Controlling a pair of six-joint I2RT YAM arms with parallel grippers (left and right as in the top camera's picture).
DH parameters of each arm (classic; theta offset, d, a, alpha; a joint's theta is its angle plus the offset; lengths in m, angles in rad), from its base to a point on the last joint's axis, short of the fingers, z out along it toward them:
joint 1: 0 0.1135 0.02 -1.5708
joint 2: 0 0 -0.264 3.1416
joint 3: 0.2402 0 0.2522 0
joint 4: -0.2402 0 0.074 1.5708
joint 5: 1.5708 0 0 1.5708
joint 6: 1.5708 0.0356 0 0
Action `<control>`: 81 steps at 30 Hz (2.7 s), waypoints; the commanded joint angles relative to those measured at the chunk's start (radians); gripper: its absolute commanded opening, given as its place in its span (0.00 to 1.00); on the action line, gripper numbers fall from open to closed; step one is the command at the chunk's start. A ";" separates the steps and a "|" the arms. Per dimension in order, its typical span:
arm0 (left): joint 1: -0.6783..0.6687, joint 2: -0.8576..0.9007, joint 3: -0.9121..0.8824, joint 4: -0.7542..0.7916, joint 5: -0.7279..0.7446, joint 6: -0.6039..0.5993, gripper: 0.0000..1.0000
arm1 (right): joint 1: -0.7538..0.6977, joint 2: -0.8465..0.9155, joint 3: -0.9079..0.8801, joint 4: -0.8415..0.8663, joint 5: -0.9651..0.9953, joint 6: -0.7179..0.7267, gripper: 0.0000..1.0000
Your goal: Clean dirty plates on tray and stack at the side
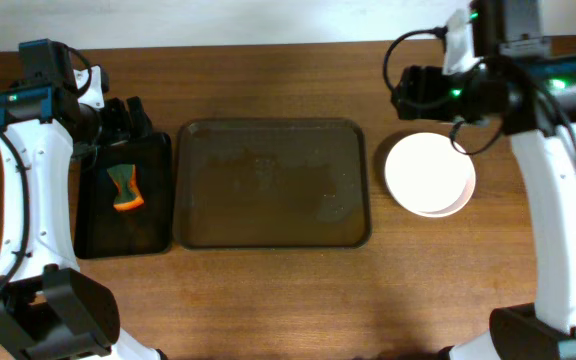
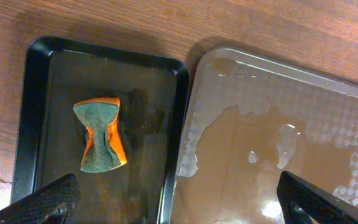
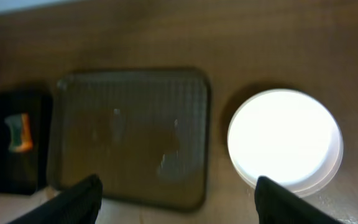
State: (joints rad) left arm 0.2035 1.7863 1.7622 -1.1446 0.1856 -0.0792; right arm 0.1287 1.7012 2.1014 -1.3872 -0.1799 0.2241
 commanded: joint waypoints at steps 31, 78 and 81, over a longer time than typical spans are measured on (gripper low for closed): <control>-0.001 0.007 0.002 -0.001 0.024 -0.003 1.00 | -0.124 -0.790 -0.866 0.639 0.135 -0.172 0.98; 0.000 0.007 0.002 -0.001 0.024 -0.003 1.00 | -0.090 -1.696 -2.096 1.313 0.133 -0.161 0.98; 0.010 0.006 0.002 -0.008 0.013 -0.002 1.00 | -0.090 -1.696 -2.096 1.313 0.133 -0.161 0.98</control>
State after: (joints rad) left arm 0.2035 1.7897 1.7618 -1.1450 0.2031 -0.0792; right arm 0.0326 0.0139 0.0128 -0.0738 -0.0422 0.0536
